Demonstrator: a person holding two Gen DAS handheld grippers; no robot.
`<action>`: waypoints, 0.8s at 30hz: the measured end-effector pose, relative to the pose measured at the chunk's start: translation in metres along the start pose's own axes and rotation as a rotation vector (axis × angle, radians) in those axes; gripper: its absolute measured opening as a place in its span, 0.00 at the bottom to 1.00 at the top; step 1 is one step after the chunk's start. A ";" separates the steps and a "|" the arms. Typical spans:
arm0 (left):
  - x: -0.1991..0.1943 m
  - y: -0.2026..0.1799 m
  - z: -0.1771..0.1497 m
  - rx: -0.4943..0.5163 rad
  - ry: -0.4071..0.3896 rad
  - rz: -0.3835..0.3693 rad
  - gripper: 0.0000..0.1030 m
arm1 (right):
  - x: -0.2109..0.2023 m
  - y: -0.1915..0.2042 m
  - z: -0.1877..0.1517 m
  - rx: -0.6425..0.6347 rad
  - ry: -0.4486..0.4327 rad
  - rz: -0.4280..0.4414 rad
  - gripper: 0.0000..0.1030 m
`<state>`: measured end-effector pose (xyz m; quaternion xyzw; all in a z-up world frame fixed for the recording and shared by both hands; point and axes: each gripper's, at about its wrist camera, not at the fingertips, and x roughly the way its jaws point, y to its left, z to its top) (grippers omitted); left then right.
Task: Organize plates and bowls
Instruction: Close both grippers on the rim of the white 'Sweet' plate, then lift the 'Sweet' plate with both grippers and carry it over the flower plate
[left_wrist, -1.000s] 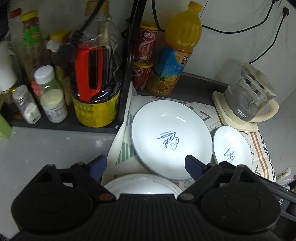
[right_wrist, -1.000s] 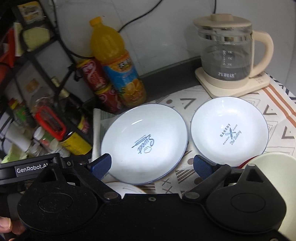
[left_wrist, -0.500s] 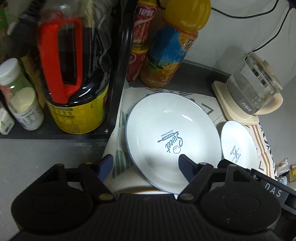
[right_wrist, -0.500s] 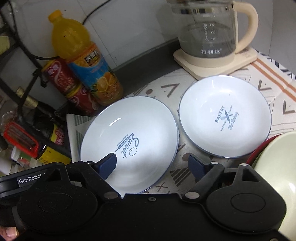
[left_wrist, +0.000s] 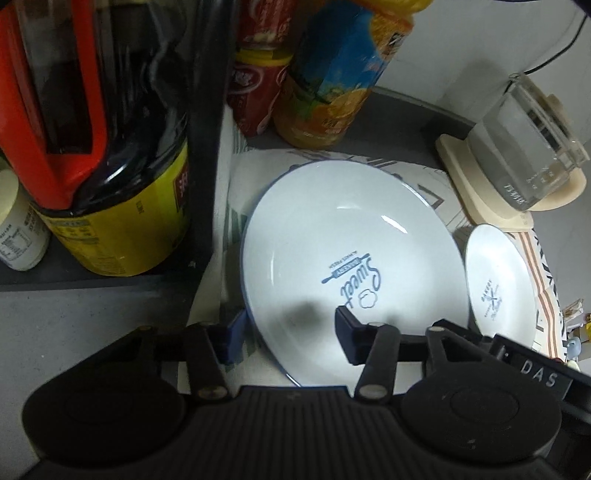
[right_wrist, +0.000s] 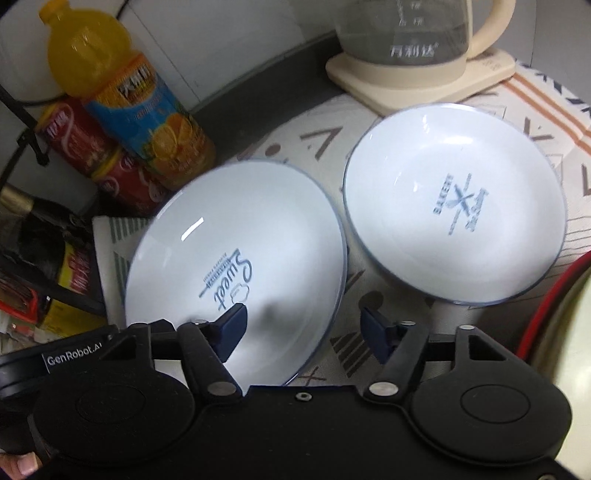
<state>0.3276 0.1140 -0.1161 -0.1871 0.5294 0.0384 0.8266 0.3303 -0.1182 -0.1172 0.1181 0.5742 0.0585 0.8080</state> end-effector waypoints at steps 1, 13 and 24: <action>0.002 0.001 0.000 -0.007 0.007 -0.002 0.42 | 0.004 0.000 -0.001 -0.002 0.008 0.002 0.56; 0.021 0.014 -0.003 -0.021 0.040 -0.027 0.21 | 0.019 -0.001 -0.003 -0.026 -0.032 0.002 0.27; -0.003 0.016 -0.001 0.017 -0.023 -0.018 0.16 | -0.013 0.006 -0.013 -0.063 -0.092 0.043 0.14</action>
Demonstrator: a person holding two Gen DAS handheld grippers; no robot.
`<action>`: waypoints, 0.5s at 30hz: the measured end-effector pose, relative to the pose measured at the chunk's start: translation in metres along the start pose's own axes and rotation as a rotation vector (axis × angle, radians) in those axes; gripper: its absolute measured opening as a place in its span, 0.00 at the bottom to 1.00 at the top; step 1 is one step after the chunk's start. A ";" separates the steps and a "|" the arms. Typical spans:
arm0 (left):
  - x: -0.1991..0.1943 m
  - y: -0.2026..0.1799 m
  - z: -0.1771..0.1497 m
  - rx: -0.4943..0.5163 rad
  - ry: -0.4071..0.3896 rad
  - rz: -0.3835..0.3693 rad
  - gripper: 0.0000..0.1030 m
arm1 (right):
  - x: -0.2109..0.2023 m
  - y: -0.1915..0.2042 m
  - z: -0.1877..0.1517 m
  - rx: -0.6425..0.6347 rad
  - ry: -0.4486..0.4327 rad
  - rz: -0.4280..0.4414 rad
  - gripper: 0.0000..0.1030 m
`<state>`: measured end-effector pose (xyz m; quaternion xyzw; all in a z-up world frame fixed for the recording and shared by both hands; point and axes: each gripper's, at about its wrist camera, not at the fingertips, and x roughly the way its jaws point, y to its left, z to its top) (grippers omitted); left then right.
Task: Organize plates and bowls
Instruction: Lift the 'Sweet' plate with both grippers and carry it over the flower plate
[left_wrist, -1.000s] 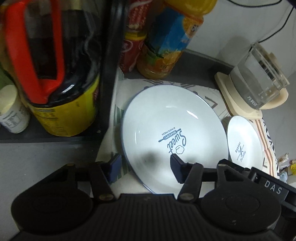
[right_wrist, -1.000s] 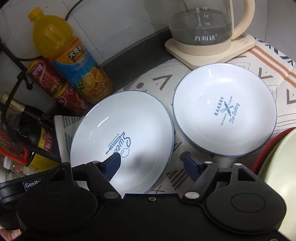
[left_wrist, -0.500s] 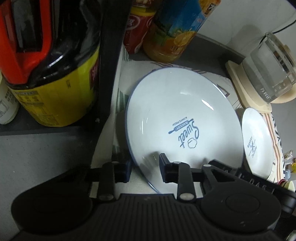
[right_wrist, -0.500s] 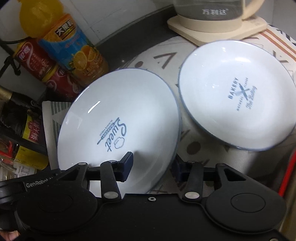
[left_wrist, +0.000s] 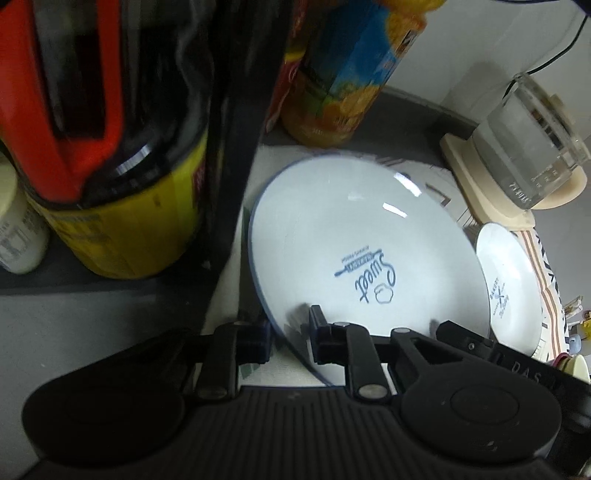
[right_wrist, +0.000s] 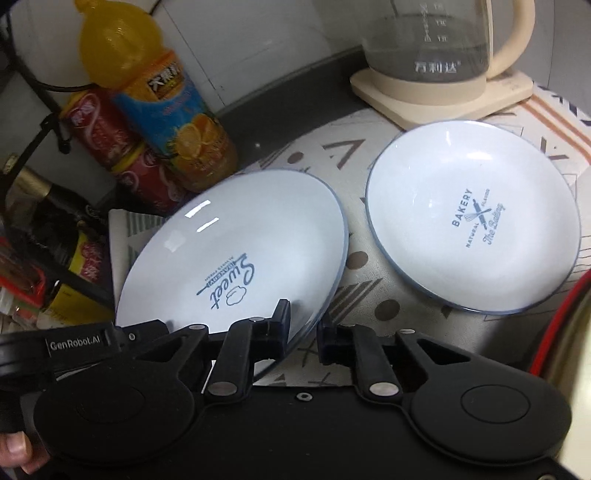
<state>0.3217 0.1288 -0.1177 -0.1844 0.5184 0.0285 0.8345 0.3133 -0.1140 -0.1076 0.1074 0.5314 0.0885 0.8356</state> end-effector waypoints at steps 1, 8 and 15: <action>-0.003 0.001 0.000 -0.002 -0.001 -0.003 0.16 | -0.002 -0.001 -0.001 0.004 0.000 0.002 0.14; -0.023 0.004 -0.013 -0.011 -0.001 -0.012 0.15 | -0.019 0.001 -0.008 -0.024 -0.020 0.028 0.14; -0.049 -0.001 -0.028 -0.041 -0.045 -0.006 0.15 | -0.045 0.001 -0.010 -0.071 -0.063 0.080 0.14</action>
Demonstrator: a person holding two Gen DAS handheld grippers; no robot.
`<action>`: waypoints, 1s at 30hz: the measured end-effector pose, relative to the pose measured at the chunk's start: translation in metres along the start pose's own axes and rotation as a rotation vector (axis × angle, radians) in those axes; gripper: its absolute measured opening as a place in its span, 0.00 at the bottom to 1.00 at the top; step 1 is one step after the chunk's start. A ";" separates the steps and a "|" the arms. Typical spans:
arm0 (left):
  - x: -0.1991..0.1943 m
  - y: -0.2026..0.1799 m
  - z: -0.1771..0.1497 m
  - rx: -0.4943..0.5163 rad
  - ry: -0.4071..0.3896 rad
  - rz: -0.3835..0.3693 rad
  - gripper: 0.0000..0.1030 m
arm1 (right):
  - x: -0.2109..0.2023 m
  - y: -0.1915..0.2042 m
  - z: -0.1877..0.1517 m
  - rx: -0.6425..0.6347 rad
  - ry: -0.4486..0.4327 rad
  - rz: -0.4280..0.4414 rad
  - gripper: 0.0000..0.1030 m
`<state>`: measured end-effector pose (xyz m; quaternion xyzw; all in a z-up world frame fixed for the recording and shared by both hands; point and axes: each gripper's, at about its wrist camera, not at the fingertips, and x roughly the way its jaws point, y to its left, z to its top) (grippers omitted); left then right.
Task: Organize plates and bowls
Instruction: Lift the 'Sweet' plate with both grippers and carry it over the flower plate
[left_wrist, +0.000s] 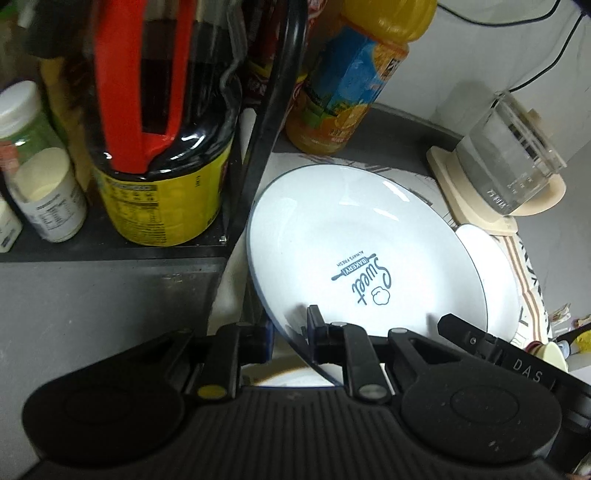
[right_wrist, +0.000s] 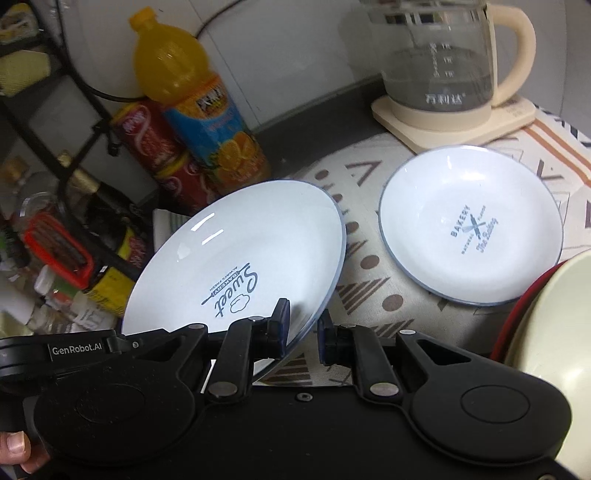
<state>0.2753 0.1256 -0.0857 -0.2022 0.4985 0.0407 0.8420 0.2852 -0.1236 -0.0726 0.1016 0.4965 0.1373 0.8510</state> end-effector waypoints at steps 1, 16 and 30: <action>-0.004 -0.003 -0.001 -0.003 -0.009 -0.001 0.15 | -0.004 0.000 0.000 -0.007 -0.005 0.008 0.14; -0.068 -0.025 -0.048 -0.076 -0.098 0.034 0.15 | -0.057 -0.004 -0.016 -0.079 -0.032 0.090 0.14; -0.097 -0.035 -0.088 -0.126 -0.124 0.069 0.15 | -0.081 -0.012 -0.038 -0.129 -0.012 0.134 0.14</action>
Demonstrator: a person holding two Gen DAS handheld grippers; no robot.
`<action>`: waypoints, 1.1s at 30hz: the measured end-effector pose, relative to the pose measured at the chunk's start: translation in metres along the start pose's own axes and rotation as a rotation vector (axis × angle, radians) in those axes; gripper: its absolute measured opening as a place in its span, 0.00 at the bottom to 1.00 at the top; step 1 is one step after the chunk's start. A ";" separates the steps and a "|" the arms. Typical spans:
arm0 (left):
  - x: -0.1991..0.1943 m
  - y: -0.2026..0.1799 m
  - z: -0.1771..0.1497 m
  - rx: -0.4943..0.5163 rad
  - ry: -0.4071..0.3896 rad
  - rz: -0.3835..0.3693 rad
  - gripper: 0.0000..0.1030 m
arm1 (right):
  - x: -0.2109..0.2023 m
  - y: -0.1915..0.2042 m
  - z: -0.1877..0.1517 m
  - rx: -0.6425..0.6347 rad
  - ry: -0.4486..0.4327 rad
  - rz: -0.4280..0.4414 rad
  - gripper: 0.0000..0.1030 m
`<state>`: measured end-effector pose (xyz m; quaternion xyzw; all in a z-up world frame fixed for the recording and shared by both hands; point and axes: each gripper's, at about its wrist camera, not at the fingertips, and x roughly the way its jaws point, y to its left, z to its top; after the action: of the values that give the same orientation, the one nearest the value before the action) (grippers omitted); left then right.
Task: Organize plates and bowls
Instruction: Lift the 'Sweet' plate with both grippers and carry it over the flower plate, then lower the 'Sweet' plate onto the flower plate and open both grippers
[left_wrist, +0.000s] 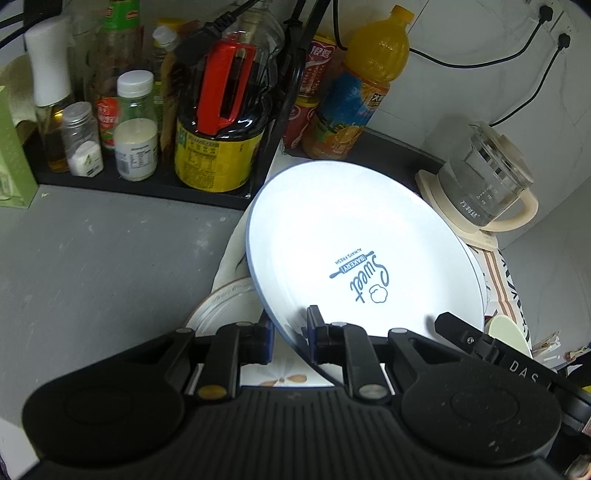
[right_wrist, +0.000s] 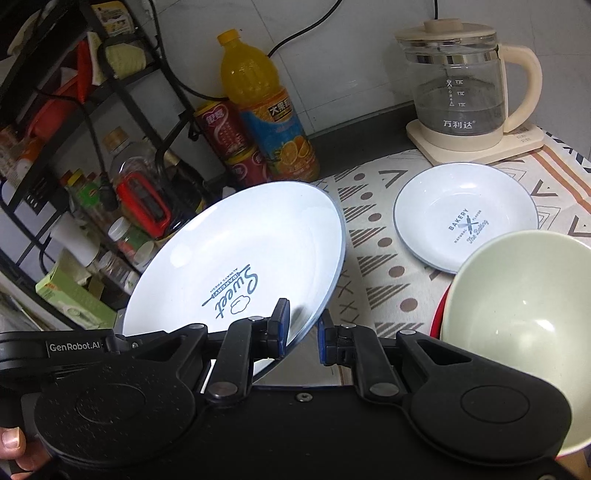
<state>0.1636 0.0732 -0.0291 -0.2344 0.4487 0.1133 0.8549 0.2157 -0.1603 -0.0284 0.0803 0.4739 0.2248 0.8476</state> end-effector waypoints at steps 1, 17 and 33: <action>-0.002 0.000 -0.002 -0.003 -0.002 0.003 0.15 | -0.001 0.000 -0.002 -0.002 0.002 0.002 0.14; -0.018 0.009 -0.030 -0.027 0.008 0.040 0.15 | -0.007 0.005 -0.023 -0.037 0.056 0.020 0.14; -0.005 0.026 -0.055 -0.055 0.076 0.060 0.16 | 0.005 0.002 -0.048 -0.039 0.138 -0.004 0.14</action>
<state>0.1108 0.0675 -0.0594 -0.2485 0.4846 0.1422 0.8266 0.1770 -0.1600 -0.0580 0.0471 0.5269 0.2370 0.8148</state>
